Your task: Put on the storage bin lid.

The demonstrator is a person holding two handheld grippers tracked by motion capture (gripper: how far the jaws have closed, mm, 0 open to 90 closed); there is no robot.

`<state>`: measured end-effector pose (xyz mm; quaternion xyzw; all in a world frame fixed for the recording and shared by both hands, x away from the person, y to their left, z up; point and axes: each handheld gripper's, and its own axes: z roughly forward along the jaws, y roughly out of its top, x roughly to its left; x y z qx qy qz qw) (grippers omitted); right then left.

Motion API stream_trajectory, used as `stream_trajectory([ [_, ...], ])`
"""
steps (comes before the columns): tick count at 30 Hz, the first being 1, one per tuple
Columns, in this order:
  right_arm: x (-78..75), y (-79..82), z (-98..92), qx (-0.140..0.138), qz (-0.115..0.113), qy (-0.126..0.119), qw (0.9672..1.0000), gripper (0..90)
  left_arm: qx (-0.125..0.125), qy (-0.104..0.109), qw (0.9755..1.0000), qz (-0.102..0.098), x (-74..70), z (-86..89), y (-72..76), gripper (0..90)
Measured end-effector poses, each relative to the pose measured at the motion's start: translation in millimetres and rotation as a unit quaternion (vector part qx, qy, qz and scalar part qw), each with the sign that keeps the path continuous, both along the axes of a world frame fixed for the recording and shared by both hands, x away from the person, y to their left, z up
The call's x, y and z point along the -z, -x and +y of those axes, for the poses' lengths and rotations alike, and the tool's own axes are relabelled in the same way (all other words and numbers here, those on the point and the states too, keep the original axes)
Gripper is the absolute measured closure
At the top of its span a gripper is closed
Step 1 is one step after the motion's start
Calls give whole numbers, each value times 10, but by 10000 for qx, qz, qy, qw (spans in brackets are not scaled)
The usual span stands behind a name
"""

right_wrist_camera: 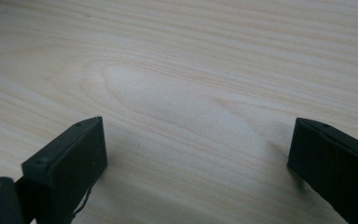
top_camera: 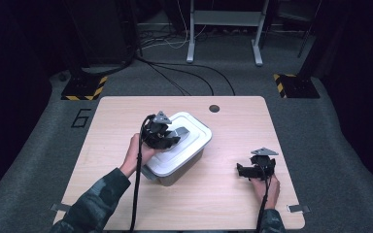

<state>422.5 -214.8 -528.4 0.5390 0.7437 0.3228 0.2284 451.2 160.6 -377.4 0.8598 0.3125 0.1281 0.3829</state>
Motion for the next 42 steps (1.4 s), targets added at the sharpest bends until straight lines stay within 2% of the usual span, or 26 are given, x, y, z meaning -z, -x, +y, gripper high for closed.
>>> stream_trajectory([
  [6,0,0,0,0,-1,1,10000,36,-9,41,10000,61,8,23,9,669],
  [7,0,1,0,1,-4,4,10000,36,8,-26,10000,46,13,33,7,669],
  [8,0,1,1,2,-2,4,10000,37,5,20,9999,105,25,37,11,668],
  [9,0,1,1,1,-1,5,10000,37,17,-28,9999,135,35,43,12,668],
  [11,-1,1,1,-1,0,5,10000,37,15,76,9999,149,55,46,18,668],
  [16,-1,1,0,-1,1,6,10000,37,29,-82,9998,182,63,27,8,655],
  [17,0,1,0,0,-2,4,10000,37,22,-133,9997,194,66,29,0,636],
  [21,-1,1,1,3,1,4,10000,37,-61,-67,9998,184,49,50,-23,560],
  [22,-1,1,0,-2,0,4,10000,38,-64,-63,9997,235,36,50,-18,531],
  [29,-1,1,0,-3,1,6,10000,38,70,-32,9998,180,-121,98,13,342],
  [34,-1,1,0,-4,0,6,10000,38,90,-21,9999,107,-232,194,35,269],
  [42,-1,1,0,-3,0,6,10000,38,-103,-14,9999,4,-390,428,56,147],
])
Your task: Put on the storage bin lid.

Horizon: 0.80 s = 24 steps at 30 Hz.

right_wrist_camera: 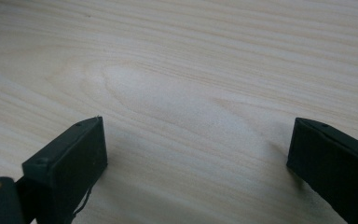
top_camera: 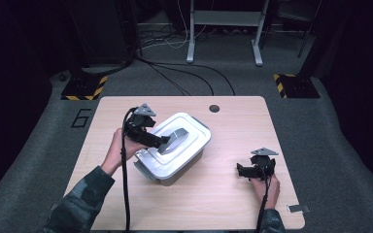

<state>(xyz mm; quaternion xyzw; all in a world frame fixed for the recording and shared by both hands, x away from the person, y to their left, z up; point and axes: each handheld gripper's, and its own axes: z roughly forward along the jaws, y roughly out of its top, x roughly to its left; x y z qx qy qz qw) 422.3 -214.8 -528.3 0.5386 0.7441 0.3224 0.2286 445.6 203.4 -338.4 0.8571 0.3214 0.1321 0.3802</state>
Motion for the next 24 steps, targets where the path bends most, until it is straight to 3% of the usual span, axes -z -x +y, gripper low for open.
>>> stream_trajectory([
  [11,0,0,-2,2,-5,-6,10000,40,-345,-12,9993,-155,-136,426,16,88],
  [18,0,0,-2,5,-4,-7,10000,41,-607,11,9980,-200,-113,660,34,81],
  [24,0,1,-1,7,-2,-4,10000,41,-809,-45,9967,-83,-31,871,25,69],
])
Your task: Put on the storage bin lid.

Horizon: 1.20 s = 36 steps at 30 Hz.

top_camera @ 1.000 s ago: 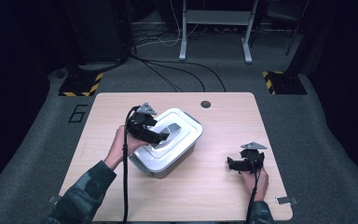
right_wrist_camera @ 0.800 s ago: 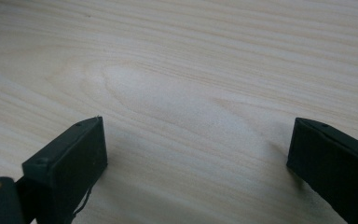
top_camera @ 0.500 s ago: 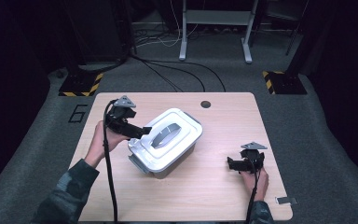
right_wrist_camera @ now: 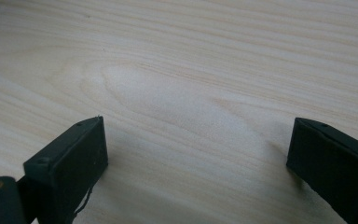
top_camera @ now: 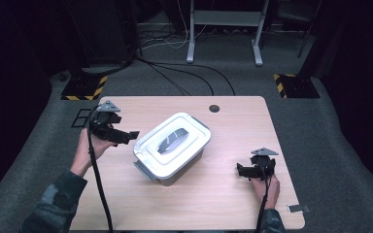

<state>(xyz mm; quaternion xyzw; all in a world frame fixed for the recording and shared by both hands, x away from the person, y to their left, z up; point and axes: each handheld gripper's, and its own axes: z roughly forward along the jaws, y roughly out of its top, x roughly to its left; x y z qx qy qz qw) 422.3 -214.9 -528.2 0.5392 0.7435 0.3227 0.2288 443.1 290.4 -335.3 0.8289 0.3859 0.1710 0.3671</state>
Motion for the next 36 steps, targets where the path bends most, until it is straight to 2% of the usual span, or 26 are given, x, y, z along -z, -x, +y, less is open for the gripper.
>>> stream_trajectory([
  [7,0,0,0,-2,-1,0,10000,41,-280,34,9995,140,166,222,-34,40],
  [13,0,0,0,-1,-1,-1,10000,41,-563,67,9979,316,366,413,-65,13],
  [20,0,0,0,1,1,0,10000,41,-879,236,9942,575,651,575,-80,2],
  [24,0,0,0,-1,-1,0,10000,41,-916,248,9929,720,790,644,-93,2],
  [27,0,0,0,0,-1,0,10000,41,-1027,321,9907,838,904,692,-109,1],
  [36,0,0,1,2,0,0,10000,41,-1111,268,9869,1137,1221,772,-140,1],
])
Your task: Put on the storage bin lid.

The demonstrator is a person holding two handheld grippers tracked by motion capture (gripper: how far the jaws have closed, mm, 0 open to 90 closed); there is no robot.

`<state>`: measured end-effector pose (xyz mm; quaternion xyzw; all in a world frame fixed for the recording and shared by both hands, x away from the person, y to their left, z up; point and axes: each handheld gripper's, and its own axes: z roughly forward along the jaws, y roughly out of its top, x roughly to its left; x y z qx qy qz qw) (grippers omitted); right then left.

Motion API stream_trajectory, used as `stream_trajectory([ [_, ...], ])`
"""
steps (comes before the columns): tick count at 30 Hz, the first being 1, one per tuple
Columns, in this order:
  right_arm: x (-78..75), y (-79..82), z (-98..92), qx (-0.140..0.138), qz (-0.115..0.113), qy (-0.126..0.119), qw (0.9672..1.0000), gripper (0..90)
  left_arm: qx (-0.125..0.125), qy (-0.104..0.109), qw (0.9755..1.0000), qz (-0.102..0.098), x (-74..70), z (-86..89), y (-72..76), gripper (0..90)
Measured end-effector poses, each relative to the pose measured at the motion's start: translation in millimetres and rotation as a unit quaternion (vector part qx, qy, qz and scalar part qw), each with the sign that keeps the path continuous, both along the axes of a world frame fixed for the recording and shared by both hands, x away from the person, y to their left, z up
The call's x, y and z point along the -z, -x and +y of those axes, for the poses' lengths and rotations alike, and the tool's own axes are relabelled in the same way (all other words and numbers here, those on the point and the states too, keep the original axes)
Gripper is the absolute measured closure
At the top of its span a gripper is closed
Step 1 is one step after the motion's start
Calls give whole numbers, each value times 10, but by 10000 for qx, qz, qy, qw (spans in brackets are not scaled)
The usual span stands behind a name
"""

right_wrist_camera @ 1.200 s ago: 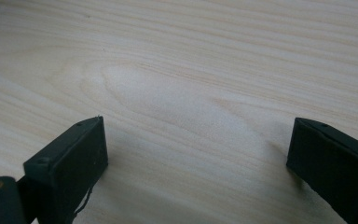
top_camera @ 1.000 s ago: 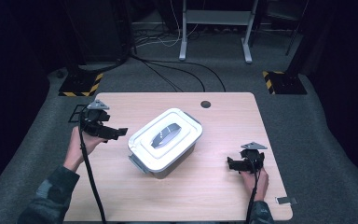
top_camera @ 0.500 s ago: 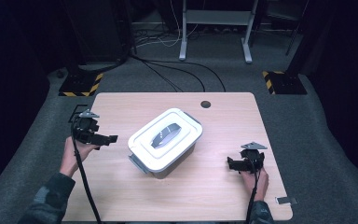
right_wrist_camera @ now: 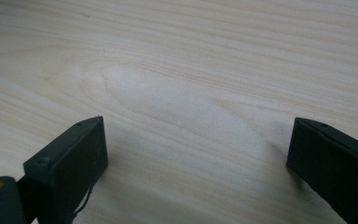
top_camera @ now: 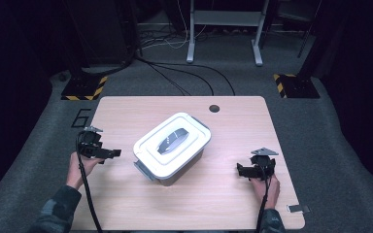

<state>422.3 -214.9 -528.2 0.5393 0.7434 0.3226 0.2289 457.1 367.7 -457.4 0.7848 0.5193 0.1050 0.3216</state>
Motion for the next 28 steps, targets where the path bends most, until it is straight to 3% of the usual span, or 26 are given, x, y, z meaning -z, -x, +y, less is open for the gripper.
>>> stream_trajectory([
  [11,0,0,0,0,0,2,10000,41,-65,-181,9997,128,378,-5,49,3],
  [15,0,0,0,-1,-1,2,10000,41,-93,-304,9995,35,508,-23,74,3],
  [21,0,0,1,3,0,4,10000,42,-102,-630,9966,-528,662,-77,174,0],
  [25,0,1,2,6,-1,9,10000,42,-101,-487,9945,-927,727,-47,243,0],
  [28,-1,2,3,6,-2,25,10000,43,-95,-473,9946,-923,727,-46,248,0],
])
